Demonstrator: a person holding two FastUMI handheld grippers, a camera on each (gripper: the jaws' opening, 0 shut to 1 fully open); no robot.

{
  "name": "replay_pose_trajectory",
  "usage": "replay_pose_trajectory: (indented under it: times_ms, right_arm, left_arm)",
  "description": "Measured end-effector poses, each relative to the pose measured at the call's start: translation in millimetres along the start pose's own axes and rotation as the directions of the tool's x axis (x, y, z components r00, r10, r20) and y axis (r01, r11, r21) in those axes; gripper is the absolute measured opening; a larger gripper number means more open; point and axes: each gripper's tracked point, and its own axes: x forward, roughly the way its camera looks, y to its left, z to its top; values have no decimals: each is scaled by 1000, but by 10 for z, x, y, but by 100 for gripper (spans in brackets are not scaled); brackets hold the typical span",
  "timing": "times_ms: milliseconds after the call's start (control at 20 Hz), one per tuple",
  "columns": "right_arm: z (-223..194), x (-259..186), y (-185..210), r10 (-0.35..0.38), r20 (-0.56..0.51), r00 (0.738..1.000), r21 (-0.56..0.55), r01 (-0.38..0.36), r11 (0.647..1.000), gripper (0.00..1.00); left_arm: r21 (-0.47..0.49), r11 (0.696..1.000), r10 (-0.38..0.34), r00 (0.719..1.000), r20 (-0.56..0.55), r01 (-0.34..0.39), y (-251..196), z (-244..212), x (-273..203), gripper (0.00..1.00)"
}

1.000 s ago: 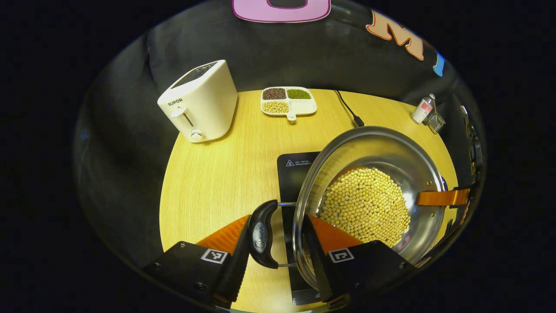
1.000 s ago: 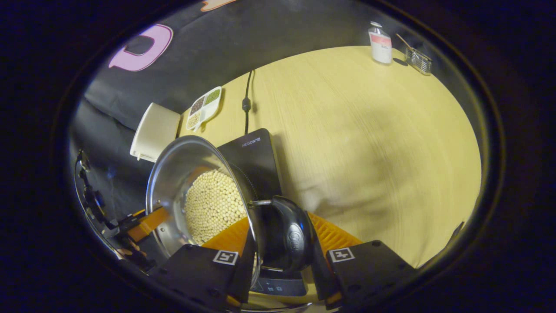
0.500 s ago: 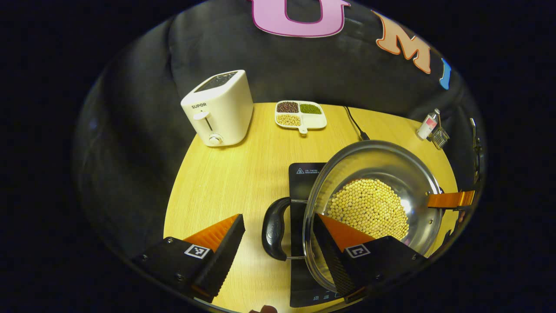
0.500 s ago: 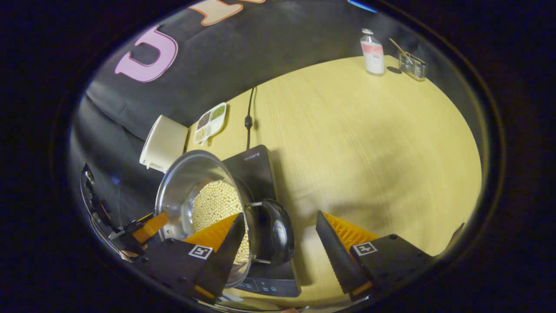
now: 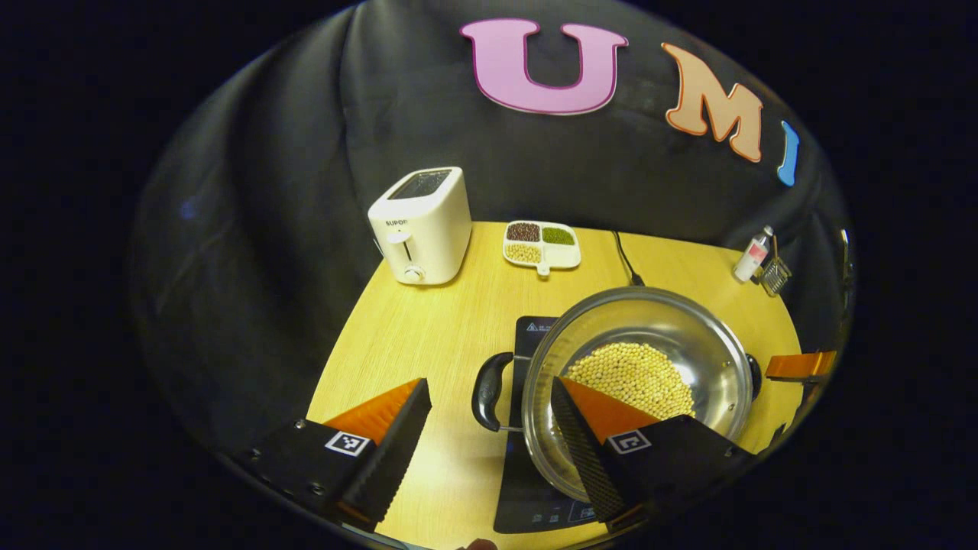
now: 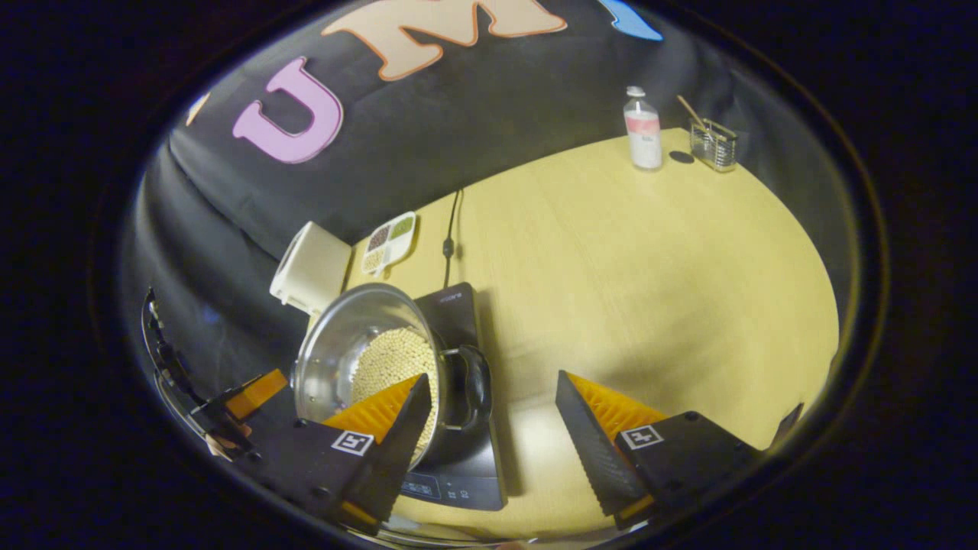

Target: First push the handle of the pot to place it horizontally, then grasp the pot with both hands and set it on the induction cooktop.

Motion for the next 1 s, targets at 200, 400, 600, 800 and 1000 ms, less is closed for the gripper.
replay_pose_trajectory:
  times_ms: [200,400,600,800,1000]
  right_arm:
    - [230,-439,94,110,139,984,-7,-110,994,92]
    - [463,-893,-42,156,281,947,-80,-139,987,100]
    - [698,-1468,-278,165,395,904,-168,-105,980,91]
    - [980,-2033,-489,167,520,837,-248,-39,968,100]
    - [1143,-2674,-535,201,631,749,-320,15,947,91]
  left_arm:
    - [-118,993,0,996,94,11,-356,98,-492,98]
    - [-215,976,57,982,180,-17,-635,144,-922,97]
    - [-212,977,93,956,277,-34,-933,246,-1371,98]
    - [-162,987,73,913,402,-8,-1429,457,-1863,97]
    - [-127,991,30,875,482,36,-1918,623,-2121,97]
